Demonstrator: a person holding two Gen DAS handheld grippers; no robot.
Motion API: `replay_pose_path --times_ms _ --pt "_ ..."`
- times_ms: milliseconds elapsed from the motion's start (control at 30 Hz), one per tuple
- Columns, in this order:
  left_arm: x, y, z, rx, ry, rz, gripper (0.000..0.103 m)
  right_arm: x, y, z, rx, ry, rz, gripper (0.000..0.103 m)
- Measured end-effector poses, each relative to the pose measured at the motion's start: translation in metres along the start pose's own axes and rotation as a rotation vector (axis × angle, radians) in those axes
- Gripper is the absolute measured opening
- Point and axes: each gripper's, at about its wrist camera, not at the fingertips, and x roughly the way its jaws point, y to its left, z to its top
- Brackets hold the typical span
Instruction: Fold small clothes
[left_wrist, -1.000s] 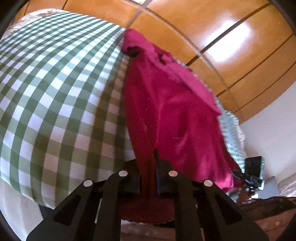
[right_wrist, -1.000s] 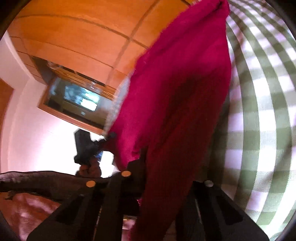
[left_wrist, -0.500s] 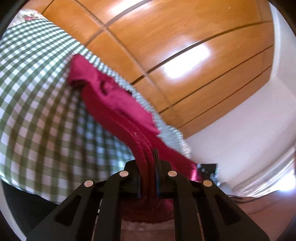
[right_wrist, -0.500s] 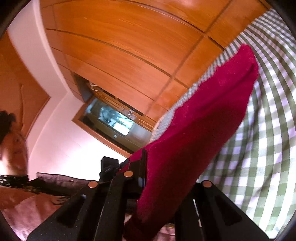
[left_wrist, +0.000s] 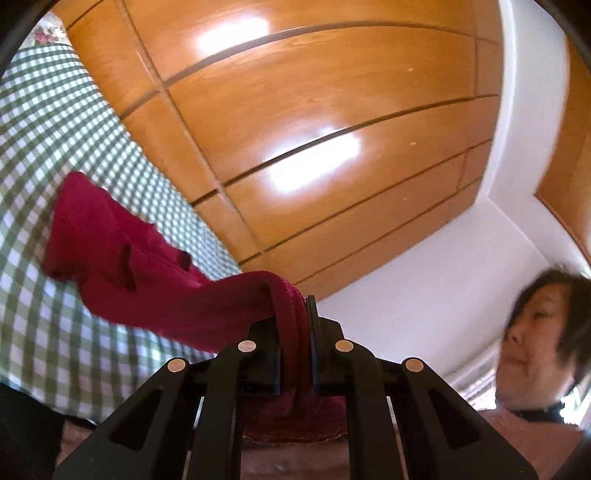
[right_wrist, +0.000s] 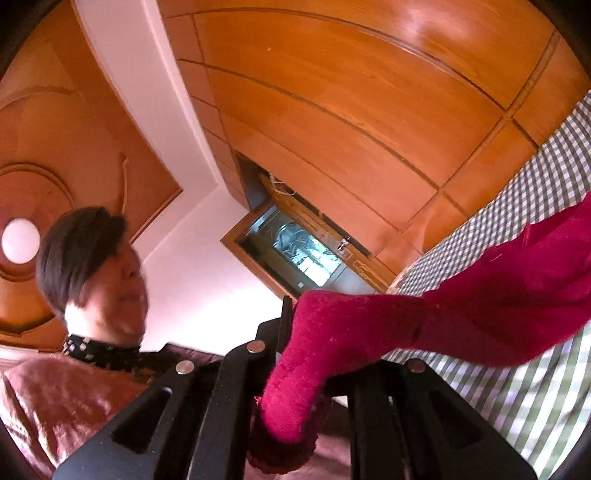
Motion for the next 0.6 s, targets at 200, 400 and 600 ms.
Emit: replay_pose_path --times_ms 200,400,600 --pt "0.038 0.034 0.03 -0.05 0.055 0.178 0.009 0.003 -0.056 0.02 0.144 -0.083 -0.105 0.009" --pt "0.075 0.088 0.052 -0.153 0.084 0.305 0.009 0.01 -0.117 0.042 0.246 -0.111 -0.235 0.009" --pt "0.101 0.133 0.066 -0.253 0.086 0.411 0.009 0.015 -0.169 0.06 0.325 -0.122 -0.321 0.009"
